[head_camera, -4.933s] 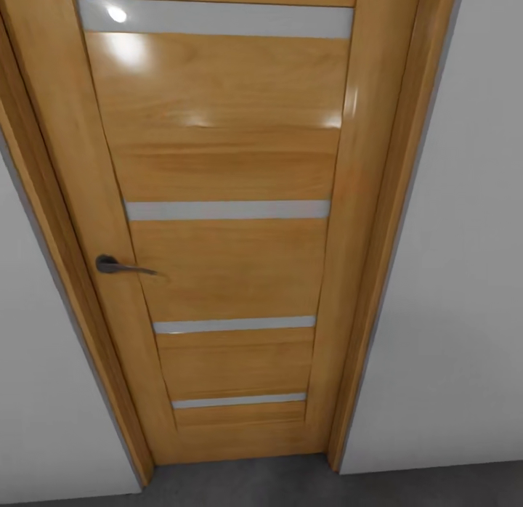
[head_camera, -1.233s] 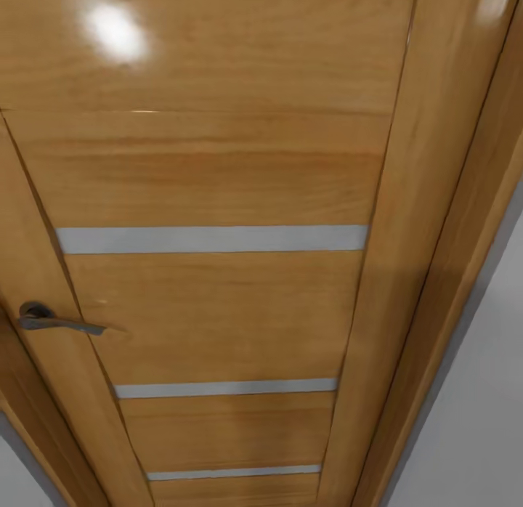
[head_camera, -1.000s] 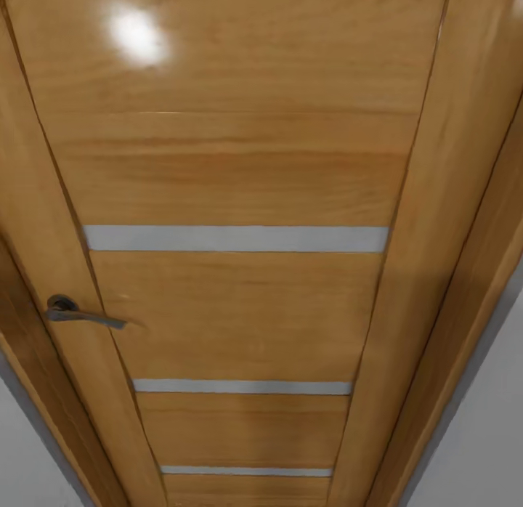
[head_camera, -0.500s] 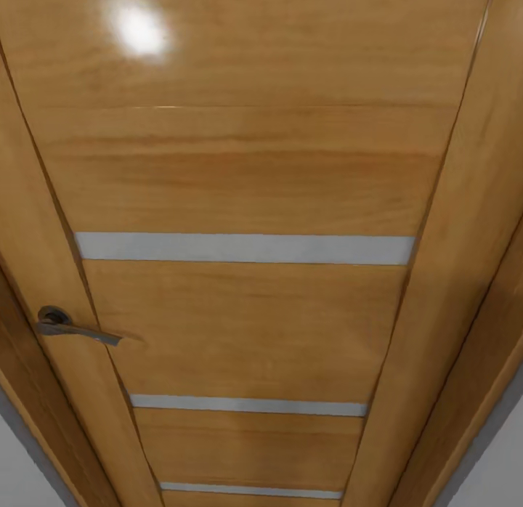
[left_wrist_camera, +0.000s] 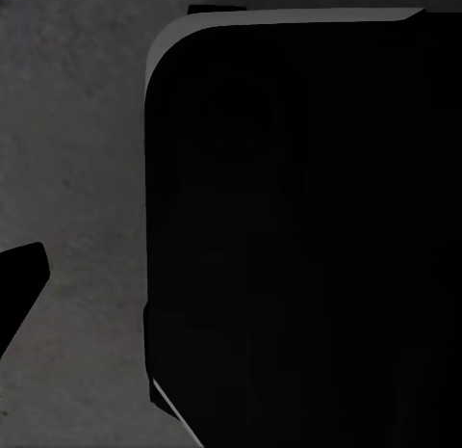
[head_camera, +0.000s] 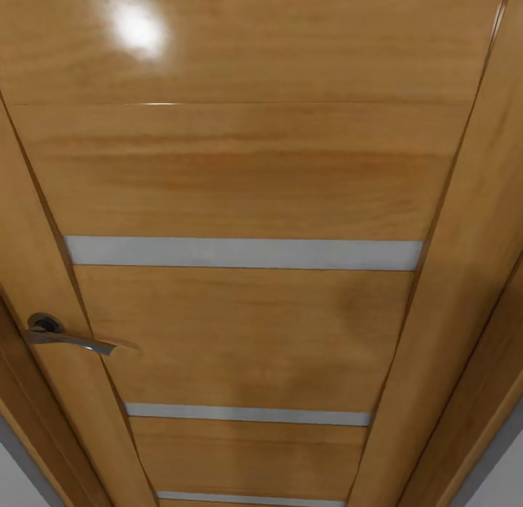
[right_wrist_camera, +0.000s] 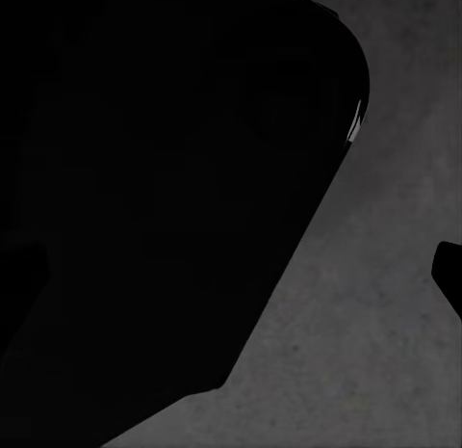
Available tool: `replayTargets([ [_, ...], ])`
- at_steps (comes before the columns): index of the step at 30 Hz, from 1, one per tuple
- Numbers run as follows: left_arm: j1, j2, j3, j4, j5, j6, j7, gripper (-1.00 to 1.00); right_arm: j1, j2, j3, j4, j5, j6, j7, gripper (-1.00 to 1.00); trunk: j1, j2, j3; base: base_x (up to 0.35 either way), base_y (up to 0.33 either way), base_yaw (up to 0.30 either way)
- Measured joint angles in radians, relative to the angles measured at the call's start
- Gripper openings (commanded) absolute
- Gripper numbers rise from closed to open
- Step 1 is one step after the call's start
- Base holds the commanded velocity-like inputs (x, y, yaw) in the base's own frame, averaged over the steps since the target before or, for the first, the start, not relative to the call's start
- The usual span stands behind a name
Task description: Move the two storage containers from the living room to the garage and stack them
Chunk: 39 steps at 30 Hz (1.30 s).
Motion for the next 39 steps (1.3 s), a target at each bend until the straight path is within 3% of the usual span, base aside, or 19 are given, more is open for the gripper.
replayTargets([
  [23, 0.000, -0.001, 0.000, 0.000, 0.000, 0.000, 0.000, 1.00, 0.000, 0.000, -0.003, 0.000, -0.006, 0.000, 0.000, 1.00, 0.000, 0.000, 0.003, 0.000, 0.000, 0.000],
  [39, 0.000, 0.000, 0.000, 0.000, 0.000, 0.000, 0.000, 1.00, 0.000, 0.000, -0.003, 0.000, -0.008, 0.000, 0.000, 1.00, 0.000, 0.000, 0.003, 0.000, 0.000, -0.076],
])
